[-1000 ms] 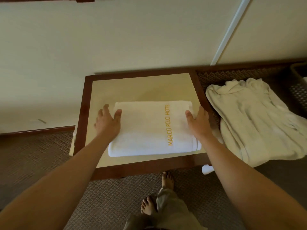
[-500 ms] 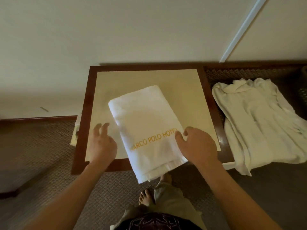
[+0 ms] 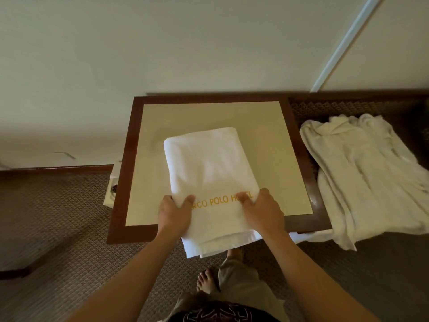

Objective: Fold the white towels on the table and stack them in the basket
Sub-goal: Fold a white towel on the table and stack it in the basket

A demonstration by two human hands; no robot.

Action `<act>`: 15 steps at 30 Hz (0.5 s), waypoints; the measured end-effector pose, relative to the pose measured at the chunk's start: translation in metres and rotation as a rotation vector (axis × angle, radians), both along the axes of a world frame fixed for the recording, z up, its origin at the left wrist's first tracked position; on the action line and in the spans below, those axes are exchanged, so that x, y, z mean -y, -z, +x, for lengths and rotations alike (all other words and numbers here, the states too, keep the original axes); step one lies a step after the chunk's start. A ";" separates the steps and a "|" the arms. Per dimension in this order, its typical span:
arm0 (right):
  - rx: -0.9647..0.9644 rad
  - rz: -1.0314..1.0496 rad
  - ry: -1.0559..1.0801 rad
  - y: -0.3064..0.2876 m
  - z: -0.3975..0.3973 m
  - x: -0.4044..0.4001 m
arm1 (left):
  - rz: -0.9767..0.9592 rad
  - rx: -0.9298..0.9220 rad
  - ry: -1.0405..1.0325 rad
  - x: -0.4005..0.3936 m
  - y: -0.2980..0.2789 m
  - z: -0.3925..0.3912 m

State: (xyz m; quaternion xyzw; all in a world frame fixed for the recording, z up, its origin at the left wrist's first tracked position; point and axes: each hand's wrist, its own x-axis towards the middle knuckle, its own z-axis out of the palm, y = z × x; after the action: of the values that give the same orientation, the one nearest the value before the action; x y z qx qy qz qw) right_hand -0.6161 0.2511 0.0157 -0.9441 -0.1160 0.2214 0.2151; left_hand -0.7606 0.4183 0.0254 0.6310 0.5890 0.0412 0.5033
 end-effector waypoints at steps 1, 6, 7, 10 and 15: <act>-0.029 -0.015 -0.001 0.002 -0.001 0.001 | 0.043 -0.027 0.016 0.003 -0.001 -0.001; 0.313 -0.027 -0.212 -0.009 -0.006 -0.015 | 0.604 -0.047 0.284 0.017 -0.005 0.006; 0.362 -0.002 -0.333 -0.011 -0.006 -0.020 | 0.717 -0.025 0.424 0.015 -0.004 0.010; 0.337 -0.092 -0.612 -0.001 -0.006 -0.027 | 0.765 -0.154 0.877 0.000 0.011 0.022; 0.025 -0.247 -0.245 0.006 0.021 -0.007 | 0.533 -0.483 0.713 -0.021 0.023 0.019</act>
State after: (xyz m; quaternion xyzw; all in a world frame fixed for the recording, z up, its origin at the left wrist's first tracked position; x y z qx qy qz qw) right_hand -0.5950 0.2581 0.0097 -0.9448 -0.2049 0.2467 0.0674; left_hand -0.7418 0.4396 0.0021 0.8908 0.4056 -0.1316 0.1568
